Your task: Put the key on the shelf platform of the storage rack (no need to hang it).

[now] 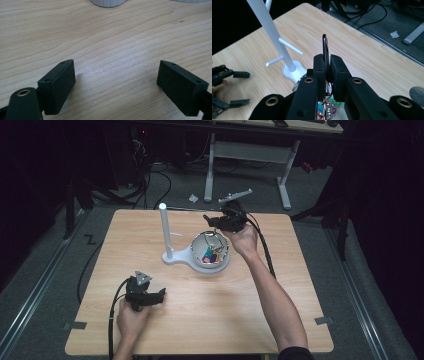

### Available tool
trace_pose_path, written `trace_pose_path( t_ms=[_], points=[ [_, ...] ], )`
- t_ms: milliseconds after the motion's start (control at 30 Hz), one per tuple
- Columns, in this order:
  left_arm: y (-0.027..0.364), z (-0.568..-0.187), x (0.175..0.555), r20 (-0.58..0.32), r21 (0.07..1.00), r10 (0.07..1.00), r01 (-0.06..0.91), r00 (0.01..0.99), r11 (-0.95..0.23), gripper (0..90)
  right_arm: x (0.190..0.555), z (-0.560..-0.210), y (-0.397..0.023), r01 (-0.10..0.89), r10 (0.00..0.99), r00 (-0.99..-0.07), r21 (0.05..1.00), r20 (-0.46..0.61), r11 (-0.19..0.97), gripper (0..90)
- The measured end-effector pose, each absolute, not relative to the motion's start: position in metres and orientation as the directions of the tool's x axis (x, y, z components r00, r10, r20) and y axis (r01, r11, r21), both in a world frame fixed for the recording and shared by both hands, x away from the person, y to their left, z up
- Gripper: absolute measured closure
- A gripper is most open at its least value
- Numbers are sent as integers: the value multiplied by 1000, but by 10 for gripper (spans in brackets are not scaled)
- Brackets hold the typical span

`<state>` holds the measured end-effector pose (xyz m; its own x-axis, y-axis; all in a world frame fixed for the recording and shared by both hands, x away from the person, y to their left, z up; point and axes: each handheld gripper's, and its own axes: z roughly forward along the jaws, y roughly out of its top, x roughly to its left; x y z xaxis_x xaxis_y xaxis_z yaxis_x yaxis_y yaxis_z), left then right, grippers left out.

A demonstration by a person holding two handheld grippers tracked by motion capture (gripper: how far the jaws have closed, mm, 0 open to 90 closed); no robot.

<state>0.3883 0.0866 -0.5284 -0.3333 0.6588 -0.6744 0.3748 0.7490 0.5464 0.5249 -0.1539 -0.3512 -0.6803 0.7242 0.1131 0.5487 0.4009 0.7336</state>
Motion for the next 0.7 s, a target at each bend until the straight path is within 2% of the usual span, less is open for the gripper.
trace_pose_path(
  t_ms=[433,700],
  points=[
    [87,-529,388,-673,549,660,373,-334,748,155,522,-374,-149,561,708,-697,703,115,438,841],
    [87,-529,388,-671,552,664,376,-330,744,155,518,-393,-146,587,692,-703,681,161,438,839]
  ],
)
